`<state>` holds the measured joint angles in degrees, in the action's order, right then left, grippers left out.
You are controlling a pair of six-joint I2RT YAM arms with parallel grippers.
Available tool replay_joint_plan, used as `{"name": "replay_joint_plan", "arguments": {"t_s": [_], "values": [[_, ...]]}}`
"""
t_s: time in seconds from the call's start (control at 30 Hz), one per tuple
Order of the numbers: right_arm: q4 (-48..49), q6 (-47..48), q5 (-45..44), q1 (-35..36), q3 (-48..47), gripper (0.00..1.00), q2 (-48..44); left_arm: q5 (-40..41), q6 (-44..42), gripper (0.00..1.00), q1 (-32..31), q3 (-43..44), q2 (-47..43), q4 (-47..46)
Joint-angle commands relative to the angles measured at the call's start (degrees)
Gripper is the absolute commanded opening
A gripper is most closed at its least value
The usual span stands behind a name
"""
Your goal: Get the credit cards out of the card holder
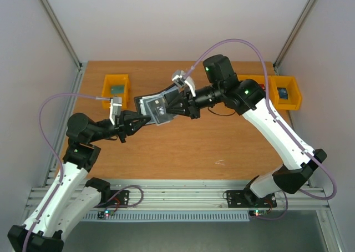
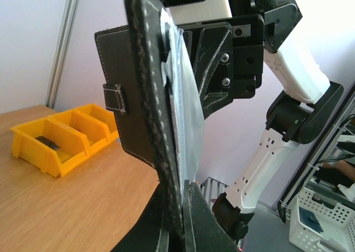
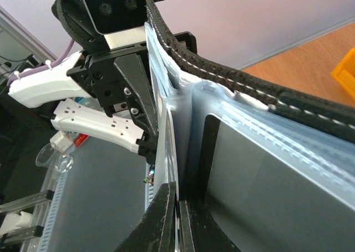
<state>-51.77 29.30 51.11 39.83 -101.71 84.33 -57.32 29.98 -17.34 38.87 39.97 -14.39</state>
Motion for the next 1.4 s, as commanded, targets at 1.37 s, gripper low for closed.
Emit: {"name": "replay_joint_plan", "arguments": {"t_s": [1.37], "values": [[-19.18, -4.14, -24.26, -19.0, 8.91, 0.01, -2.33, 9.9, 1.06, 0.0, -4.05, -10.13, 37.72, -9.67]]}}
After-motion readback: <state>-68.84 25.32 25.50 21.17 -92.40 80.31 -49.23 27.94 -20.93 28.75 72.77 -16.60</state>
